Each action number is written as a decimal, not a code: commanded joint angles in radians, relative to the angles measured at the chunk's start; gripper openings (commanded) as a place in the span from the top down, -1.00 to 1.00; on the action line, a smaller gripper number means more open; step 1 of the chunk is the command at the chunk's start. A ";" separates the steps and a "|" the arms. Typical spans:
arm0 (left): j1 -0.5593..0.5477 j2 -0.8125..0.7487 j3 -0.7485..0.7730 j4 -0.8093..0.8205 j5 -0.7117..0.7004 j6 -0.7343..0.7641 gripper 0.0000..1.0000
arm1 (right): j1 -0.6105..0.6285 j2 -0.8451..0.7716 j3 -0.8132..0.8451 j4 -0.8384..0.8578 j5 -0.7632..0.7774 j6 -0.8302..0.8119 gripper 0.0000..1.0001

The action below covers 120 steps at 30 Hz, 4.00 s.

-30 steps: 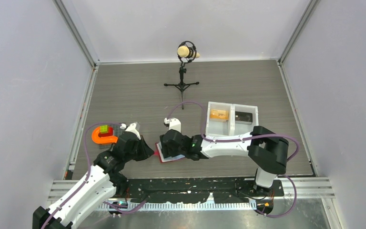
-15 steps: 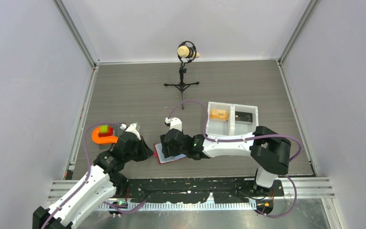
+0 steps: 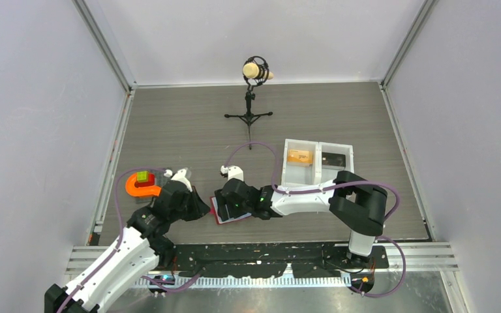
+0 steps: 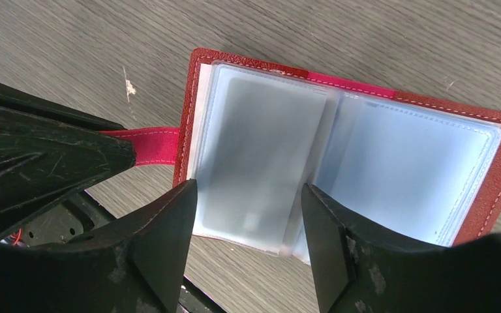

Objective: Take the credit cards out of the card holder
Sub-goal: Remove the credit card from the card holder.

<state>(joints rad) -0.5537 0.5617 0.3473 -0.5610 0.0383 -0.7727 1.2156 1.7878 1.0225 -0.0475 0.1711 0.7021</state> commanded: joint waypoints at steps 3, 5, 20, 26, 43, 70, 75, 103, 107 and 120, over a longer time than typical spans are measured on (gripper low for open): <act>0.003 -0.016 0.038 -0.008 0.004 0.023 1.00 | 0.002 0.001 0.033 0.014 0.021 -0.003 -0.23; 0.003 -0.016 0.038 -0.008 0.004 0.023 1.00 | 0.002 -0.007 0.034 -0.010 0.057 -0.002 -0.19; 0.003 -0.025 0.038 -0.020 0.000 0.020 1.00 | 0.000 -0.059 0.034 -0.151 0.244 -0.037 -0.18; 0.003 -0.028 0.039 -0.020 0.002 0.018 1.00 | -0.016 -0.142 0.028 -0.264 0.379 -0.047 -0.18; 0.003 -0.026 0.032 -0.005 0.017 0.009 1.00 | -0.012 -0.198 -0.014 -0.008 0.053 -0.136 -0.18; 0.003 -0.036 0.045 -0.023 0.026 0.016 1.00 | 0.027 -0.002 0.073 -0.072 0.114 -0.115 -0.24; 0.003 -0.037 0.045 -0.023 0.026 0.015 1.00 | 0.027 -0.008 0.081 -0.123 0.162 -0.110 -0.24; 0.003 -0.036 0.039 -0.031 0.023 0.014 1.00 | -0.015 -0.214 -0.034 0.058 -0.007 -0.319 -0.26; 0.003 -0.019 0.042 -0.047 0.005 0.007 1.00 | -0.042 -0.146 -0.036 0.126 -0.078 -0.340 -0.37; 0.003 -0.013 0.048 -0.042 0.015 0.007 1.00 | -0.048 -0.001 -0.001 0.170 -0.127 -0.365 -0.48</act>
<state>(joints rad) -0.5537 0.5575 0.3550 -0.6044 0.0540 -0.7738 1.1656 1.7821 0.9890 0.0555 0.0711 0.3550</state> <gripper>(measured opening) 0.041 0.731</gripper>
